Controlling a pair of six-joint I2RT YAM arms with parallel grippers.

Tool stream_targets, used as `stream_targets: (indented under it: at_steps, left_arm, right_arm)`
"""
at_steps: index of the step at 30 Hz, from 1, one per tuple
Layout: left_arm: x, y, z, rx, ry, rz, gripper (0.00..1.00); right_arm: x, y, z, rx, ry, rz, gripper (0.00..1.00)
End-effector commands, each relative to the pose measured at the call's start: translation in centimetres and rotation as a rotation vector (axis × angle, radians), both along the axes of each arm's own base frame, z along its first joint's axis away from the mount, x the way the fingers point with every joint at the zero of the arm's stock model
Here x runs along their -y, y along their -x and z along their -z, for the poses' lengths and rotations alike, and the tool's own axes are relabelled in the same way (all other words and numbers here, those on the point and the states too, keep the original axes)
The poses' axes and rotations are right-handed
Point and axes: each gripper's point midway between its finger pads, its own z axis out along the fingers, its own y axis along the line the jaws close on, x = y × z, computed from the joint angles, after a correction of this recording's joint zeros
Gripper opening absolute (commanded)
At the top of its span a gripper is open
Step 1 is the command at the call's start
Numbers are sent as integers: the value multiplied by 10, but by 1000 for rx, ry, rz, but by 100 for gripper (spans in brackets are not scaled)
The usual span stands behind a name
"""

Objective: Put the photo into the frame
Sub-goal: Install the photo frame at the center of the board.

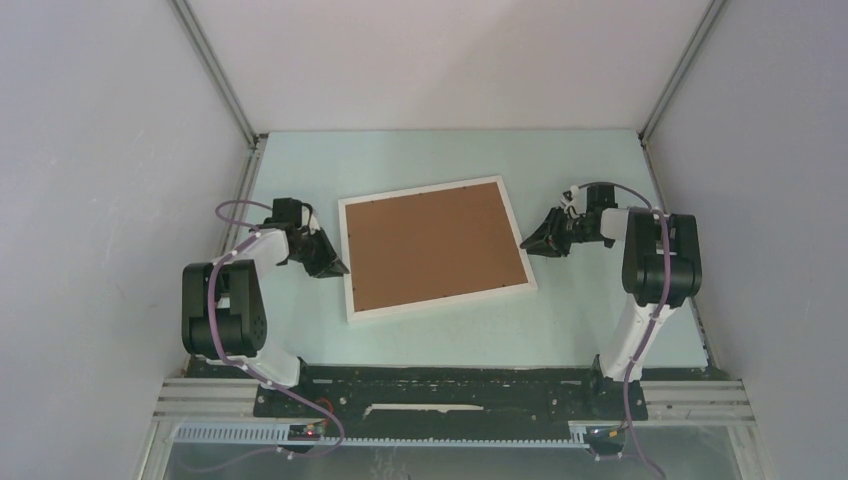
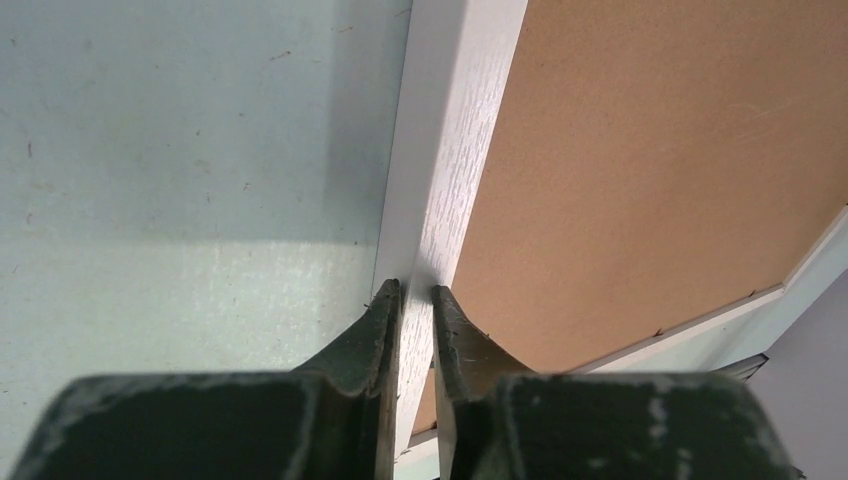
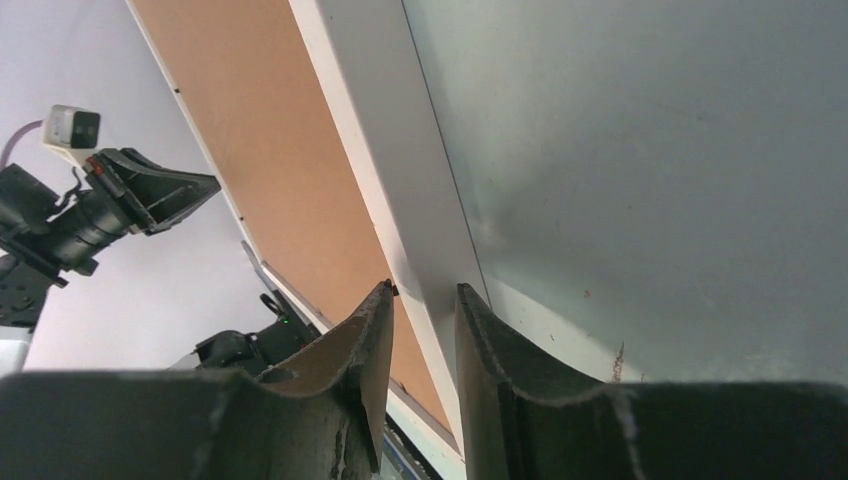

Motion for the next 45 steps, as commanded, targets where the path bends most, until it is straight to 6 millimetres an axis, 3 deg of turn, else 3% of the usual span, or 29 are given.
stream_targets:
  at_steps: [1, 8, 22, 26, 35, 40, 45]
  left_arm:
    - [-2, -5, -3, 26, -10, 19, 15]
    - [-2, -6, -4, 30, -12, 14, 12]
    - [-1, -6, -6, 37, -3, 13, 10]
    - [0, -6, -6, 38, 0, 15, 9]
    - [3, -5, -7, 44, 5, 22, 8]
    - [4, -4, -7, 44, 7, 22, 7]
    - [6, -3, -7, 44, 13, 28, 7]
  right_arm:
    - [-9, 5, -2, -7, 33, -54, 36]
    - [-4, 3, -2, -17, 29, -33, 35]
    - [-21, 11, 9, -89, 89, -95, 35]
    - [-35, 15, 9, -87, 104, -134, 36]
    - [-51, 37, 14, -119, 248, -215, 39]
    - [-51, 46, 15, -106, 352, -224, 41]
    - [-44, 53, 28, -126, 479, -228, 42]
